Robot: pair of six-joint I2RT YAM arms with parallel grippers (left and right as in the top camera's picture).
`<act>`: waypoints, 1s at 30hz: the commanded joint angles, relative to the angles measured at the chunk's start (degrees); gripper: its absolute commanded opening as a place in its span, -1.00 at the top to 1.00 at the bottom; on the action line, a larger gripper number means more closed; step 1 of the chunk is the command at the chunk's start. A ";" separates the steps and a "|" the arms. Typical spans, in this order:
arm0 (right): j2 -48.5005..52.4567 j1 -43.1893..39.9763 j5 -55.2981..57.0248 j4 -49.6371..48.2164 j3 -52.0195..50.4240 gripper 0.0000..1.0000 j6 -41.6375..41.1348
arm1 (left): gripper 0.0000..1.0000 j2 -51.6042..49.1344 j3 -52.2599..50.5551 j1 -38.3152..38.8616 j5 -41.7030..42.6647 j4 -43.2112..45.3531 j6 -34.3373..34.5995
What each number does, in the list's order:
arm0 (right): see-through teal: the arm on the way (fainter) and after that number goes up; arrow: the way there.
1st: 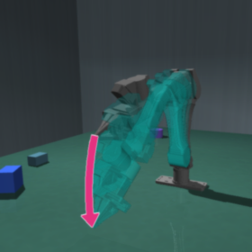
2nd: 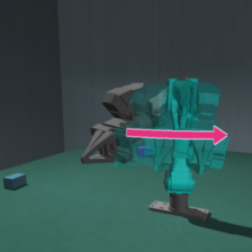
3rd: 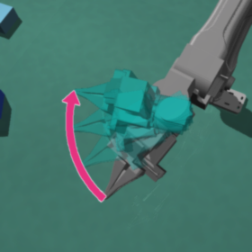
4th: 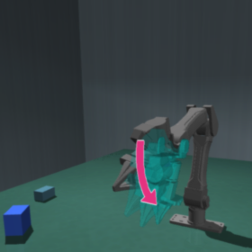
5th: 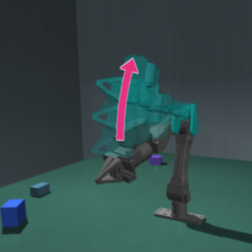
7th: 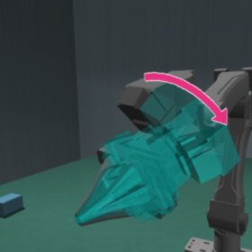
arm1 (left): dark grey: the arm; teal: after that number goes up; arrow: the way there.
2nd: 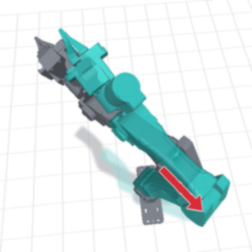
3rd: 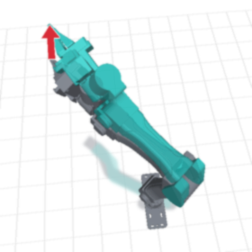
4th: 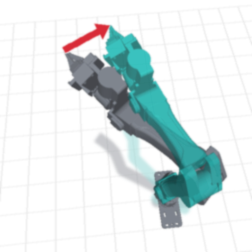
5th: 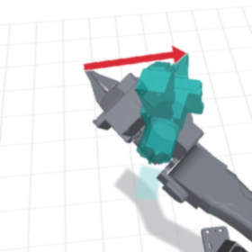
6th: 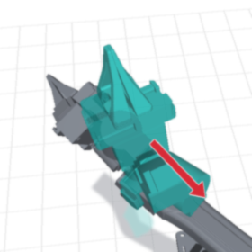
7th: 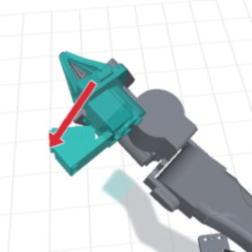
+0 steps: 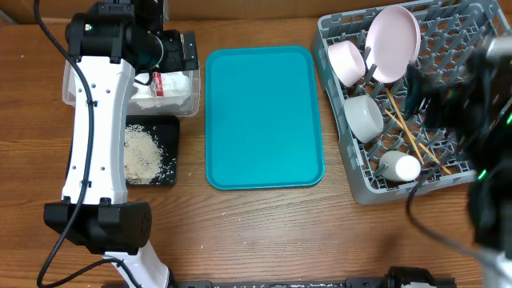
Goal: Sort waste into correct bins and load items into the dishwasher
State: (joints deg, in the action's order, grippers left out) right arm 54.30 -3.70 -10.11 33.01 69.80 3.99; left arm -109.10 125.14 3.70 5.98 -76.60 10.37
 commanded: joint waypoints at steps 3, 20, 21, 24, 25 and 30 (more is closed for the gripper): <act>-16.26 0.22 0.20 -12.20 -25.81 -1.00 -9.64 | -1.00 0.22 0.59 0.07 -0.20 0.13 -0.52; -41.09 4.33 4.72 -33.66 -65.94 -1.00 -14.95 | -1.00 0.22 0.59 0.07 -0.20 0.11 -0.52; -41.38 4.74 5.73 -33.94 -66.47 -1.00 -14.95 | -1.00 0.22 0.59 0.07 -0.22 0.11 -0.52; -43.82 5.16 7.08 -35.54 -69.44 -1.00 -14.93 | -1.00 0.22 0.59 0.07 -0.22 0.11 -0.52; -44.83 5.16 7.15 -33.73 -69.35 -1.00 -14.95 | -1.00 0.22 0.59 0.07 -0.22 0.11 -0.52; -49.79 5.68 5.51 -28.68 -69.35 -1.00 -14.56 | -1.00 0.22 0.59 0.07 -0.22 0.11 -0.52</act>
State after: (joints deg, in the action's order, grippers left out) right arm 7.14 1.23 -4.10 3.44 1.06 -10.48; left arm -109.10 125.14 3.70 5.93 -76.58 10.37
